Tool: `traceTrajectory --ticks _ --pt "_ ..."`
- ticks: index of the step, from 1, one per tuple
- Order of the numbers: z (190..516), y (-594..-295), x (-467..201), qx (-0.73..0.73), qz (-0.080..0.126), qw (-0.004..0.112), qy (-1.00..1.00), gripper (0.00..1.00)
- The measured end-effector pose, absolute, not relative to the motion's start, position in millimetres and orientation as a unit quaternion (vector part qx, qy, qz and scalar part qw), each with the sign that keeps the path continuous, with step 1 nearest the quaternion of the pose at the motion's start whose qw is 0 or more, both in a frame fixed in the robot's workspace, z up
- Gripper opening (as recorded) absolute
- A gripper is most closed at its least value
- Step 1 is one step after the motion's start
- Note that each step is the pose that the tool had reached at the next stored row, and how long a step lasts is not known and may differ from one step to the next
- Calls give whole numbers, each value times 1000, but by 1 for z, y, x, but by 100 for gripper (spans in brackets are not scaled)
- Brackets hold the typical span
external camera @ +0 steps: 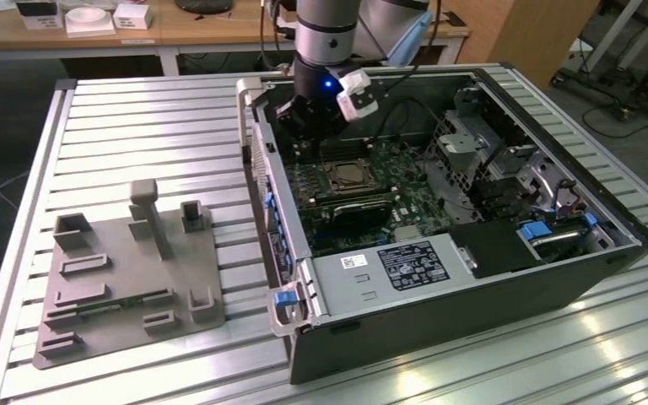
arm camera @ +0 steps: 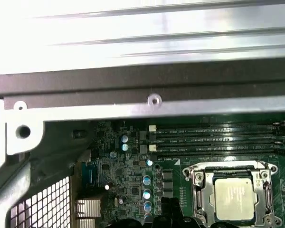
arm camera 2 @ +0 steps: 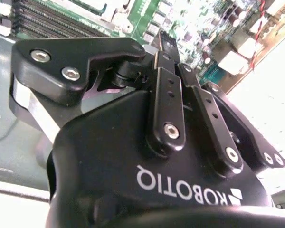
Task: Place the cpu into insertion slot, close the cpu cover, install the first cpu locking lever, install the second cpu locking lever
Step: 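Install the first cpu locking lever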
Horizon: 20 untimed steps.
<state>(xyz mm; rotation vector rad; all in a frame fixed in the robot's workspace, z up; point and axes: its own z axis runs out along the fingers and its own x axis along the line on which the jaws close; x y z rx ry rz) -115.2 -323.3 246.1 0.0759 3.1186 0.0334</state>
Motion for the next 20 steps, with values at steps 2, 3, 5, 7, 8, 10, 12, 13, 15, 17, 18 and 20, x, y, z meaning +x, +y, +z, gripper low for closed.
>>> traceTrajectory --ticks 2,3,5,7,8,10,12,13,15,17,18,20 --pt "246 -319 -115 24 11 11 1000 10" --pt "246 -316 -115 24 11 11 1000 10" --pt "246 -311 -115 23 11 11 1000 10" --pt "246 -307 -115 22 11 11 1000 10" --pt "246 -306 -115 22 11 11 1000 10" --pt "246 -303 -115 22 11 11 1000 10" --pt "246 -302 -115 22 11 11 1000 10" --pt "246 -302 -115 22 11 11 1000 10" --pt "246 -301 -115 22 11 11 1000 10" --pt "246 -301 -113 22 11 11 1000 10" --pt "246 -301 -112 22 11 11 1000 10" --pt "246 -301 -109 22 11 11 1000 10"
